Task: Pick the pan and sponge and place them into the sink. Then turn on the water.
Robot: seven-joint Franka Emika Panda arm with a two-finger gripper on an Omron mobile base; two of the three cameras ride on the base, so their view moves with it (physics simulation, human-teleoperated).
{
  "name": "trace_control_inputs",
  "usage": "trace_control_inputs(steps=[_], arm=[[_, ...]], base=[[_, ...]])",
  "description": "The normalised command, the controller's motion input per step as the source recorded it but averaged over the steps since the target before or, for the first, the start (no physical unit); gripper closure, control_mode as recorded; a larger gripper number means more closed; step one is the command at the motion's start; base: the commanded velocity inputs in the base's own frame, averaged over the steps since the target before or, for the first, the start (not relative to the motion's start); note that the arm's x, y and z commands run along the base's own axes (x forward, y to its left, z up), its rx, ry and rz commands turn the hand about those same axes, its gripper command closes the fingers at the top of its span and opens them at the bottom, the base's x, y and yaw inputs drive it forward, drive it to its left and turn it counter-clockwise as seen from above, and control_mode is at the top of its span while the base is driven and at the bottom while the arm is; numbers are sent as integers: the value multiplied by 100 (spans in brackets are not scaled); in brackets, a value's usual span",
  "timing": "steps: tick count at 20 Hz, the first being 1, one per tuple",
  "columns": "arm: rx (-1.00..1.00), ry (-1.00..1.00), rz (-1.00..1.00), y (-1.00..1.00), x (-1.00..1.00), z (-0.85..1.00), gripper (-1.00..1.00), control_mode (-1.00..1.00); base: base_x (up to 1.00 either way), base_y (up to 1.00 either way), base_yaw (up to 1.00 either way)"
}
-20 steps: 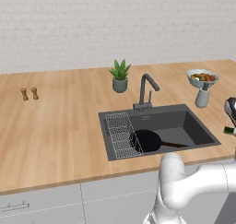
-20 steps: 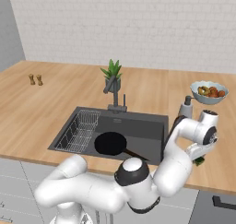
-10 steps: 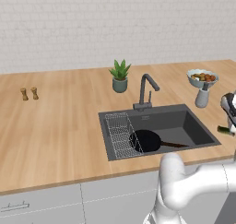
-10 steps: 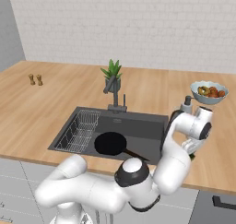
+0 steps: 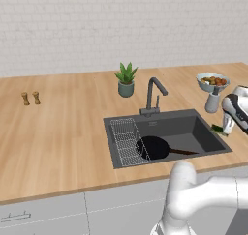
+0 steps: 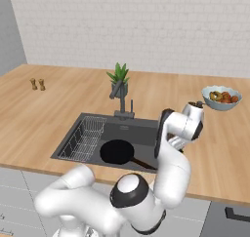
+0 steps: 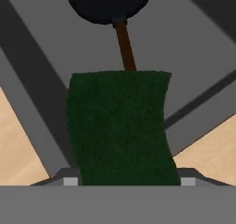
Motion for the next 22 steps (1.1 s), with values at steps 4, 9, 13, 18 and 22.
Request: trace_control_inputs(steps=[4,9,13,18,22], arm=[[0,-33,-16,100,0,31,100,-100],[0,-3,-5,99,6,36,100,-100],[0,16,0,85,23,41,100,-100],[2,19,0,74,24,13,100,-100],[12,2,0,23,11,-14,100,-100]], base=[[0,0,0],[0,0,0],[0,0,0],[0,0,0],[0,0,0]])
